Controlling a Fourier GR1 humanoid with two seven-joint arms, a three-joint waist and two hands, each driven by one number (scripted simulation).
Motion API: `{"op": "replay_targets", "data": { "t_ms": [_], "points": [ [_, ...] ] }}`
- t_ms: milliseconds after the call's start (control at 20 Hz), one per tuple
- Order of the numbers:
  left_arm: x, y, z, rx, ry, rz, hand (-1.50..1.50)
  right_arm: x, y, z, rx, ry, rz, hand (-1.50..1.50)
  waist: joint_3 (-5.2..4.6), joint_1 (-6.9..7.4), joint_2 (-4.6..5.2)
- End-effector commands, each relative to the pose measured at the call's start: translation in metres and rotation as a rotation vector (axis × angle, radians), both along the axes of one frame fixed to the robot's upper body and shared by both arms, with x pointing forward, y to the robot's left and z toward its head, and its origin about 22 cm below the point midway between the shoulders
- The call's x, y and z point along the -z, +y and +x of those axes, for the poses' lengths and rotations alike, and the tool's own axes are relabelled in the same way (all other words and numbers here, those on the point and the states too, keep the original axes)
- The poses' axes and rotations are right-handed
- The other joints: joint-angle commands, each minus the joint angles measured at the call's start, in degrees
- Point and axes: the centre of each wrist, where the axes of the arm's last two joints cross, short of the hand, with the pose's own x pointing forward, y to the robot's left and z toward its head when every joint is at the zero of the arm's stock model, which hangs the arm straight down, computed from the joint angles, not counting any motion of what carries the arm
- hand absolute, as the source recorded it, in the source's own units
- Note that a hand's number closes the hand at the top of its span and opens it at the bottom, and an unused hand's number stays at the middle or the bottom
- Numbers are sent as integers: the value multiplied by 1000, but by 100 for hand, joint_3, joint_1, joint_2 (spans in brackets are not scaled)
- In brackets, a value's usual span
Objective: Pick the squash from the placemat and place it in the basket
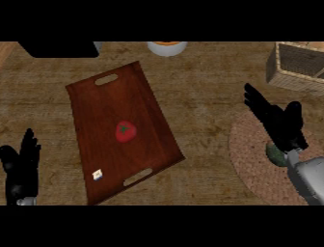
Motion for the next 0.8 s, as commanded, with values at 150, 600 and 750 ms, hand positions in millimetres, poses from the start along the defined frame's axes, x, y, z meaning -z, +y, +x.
{"op": "replay_targets", "data": {
  "t_ms": [150,600,750],
  "points": [
    [-62,-19,36,395,-280,125,0,-17,-72,-7,96,-242,16,150,26,-265,27],
    [-96,-30,55,741,-387,93,0,25,0,-51,21,-653,-92,-150,-5,-122,54],
    [-95,-32,61,756,-388,93,0,29,0,-64,121,-616,-259,-150,-12,-118,58]
  ]
}}
